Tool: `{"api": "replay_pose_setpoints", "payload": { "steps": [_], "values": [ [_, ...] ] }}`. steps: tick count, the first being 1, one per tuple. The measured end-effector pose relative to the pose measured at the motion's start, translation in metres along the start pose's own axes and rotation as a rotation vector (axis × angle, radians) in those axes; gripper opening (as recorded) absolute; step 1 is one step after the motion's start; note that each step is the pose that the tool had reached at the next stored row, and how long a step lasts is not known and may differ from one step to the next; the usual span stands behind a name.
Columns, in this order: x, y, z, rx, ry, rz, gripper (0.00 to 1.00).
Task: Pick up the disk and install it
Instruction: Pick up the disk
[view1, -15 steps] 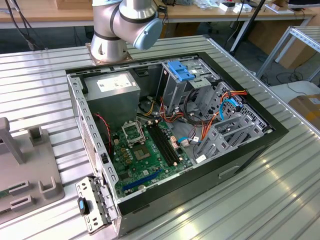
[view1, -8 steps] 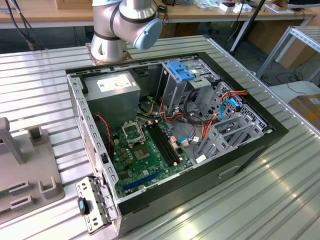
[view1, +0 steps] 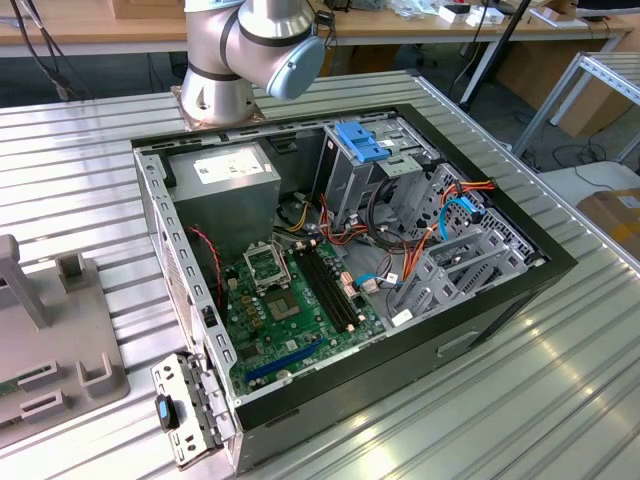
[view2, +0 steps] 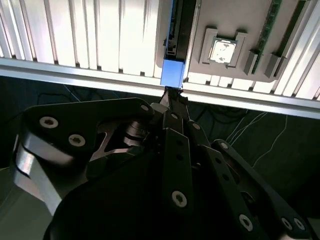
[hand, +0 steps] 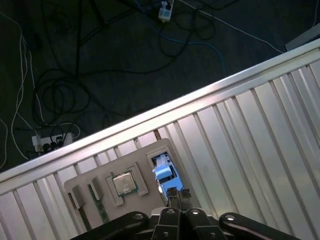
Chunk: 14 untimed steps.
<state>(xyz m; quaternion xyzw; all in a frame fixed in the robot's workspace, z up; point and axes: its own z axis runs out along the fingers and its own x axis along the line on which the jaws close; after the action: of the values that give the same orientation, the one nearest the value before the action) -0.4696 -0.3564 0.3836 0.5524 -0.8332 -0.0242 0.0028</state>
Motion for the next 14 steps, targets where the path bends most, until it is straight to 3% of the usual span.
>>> {"api": "replay_pose_setpoints", "payload": {
  "steps": [2, 8, 14],
  "values": [
    [0.0000, 0.0000, 0.0000, -0.0005, 0.0009, -0.021, 0.11],
    [0.0000, 0.0000, 0.0000, -0.0039, 0.0075, -0.172, 0.11],
    [0.0000, 0.0000, 0.0001, -0.0038, 0.0075, -0.173, 0.11]
  ]
}}
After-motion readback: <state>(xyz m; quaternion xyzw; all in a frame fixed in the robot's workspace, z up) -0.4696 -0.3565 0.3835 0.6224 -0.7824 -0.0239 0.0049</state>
